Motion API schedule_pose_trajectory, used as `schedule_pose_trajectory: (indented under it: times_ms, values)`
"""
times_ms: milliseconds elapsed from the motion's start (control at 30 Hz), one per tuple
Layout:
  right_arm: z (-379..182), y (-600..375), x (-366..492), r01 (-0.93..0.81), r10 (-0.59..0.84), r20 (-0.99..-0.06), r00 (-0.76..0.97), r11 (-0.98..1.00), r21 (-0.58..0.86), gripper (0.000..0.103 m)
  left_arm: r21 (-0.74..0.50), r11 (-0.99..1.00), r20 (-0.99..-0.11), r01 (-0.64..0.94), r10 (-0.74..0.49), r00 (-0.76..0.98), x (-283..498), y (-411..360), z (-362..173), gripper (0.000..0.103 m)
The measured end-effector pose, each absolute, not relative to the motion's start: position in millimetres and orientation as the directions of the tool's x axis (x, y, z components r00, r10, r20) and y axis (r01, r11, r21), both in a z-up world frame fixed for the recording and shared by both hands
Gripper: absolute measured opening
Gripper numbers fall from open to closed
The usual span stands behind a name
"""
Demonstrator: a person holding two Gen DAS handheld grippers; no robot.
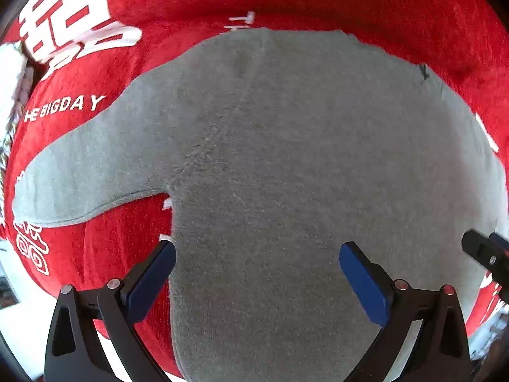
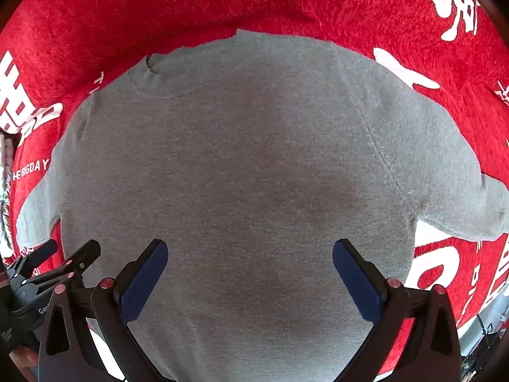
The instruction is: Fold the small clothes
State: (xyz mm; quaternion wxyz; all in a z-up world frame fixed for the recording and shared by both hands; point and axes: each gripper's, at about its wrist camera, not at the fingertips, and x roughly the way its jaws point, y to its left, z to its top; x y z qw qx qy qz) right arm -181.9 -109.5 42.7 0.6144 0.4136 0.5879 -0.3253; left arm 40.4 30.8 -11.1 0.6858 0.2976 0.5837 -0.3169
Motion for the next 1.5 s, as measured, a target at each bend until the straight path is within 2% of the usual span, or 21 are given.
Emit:
schedule_pose_trajectory:
  times_ms: [300,567,733,833,1000,1067,1167,1200,1233,1333,1500]
  values:
    - [48.0,-88.7,-148.2,0.858,0.109,-0.991,0.081,0.497,0.125,0.103,-0.106,0.764,-0.958,0.636,-0.250,0.141,114.0,103.4,1.9,0.103]
    - [47.5,-74.2,-114.3,0.816,0.121,-0.989,0.082,0.562,0.137,0.103,-0.263,0.905,-0.943,0.333,-0.315,0.112,206.8,220.9,-30.6,0.103]
    - [35.1,-67.4,-96.1,0.807,0.123,-0.992,0.042,0.581,0.106,0.103,-0.437,0.856,-0.887,0.275,-0.461,0.025,224.9,241.6,-46.2,0.103]
    - [35.0,-61.0,-83.9,0.789,0.115,-0.993,0.028,0.607,0.093,0.103,-0.485,0.825,-0.856,0.291,-0.516,0.037,236.3,244.1,-45.3,0.103]
    - [37.5,-54.3,-63.1,0.763,0.091,-0.996,0.022,0.642,0.076,0.103,-0.464,0.844,-0.842,0.268,-0.515,0.163,267.1,275.8,-25.2,0.103]
    - [40.5,-54.1,-60.3,0.759,0.086,-0.996,0.027,0.646,0.077,0.103,-0.432,0.868,-0.847,0.246,-0.484,0.220,280.1,305.9,-15.6,0.096]
    - [42.6,-54.2,-56.4,0.760,0.091,-0.995,0.039,0.643,0.088,0.103,-0.397,0.894,-0.866,0.207,-0.439,0.239,296.1,333.6,-17.1,0.058]
    - [43.5,-53.6,-57.1,0.761,0.095,-0.995,0.043,0.642,0.094,0.103,-0.382,0.903,-0.872,0.198,-0.422,0.247,300.5,343.6,-17.9,0.027]
    - [43.5,-53.1,-57.7,0.762,0.103,-0.994,0.044,0.640,0.100,0.103,-0.361,0.910,-0.880,0.204,-0.405,0.248,304.3,351.4,-18.6,0.006]
    - [43.7,-49.4,-57.6,0.762,0.113,-0.992,0.062,0.637,0.120,0.103,-0.378,0.898,-0.877,0.225,-0.425,0.226,308.9,366.0,-13.0,0.006]
    - [53.1,-48.6,-72.0,0.764,0.115,-0.987,0.115,0.625,0.162,0.103,-0.331,0.850,-0.841,0.411,-0.463,0.280,276.8,332.5,41.7,0.006]
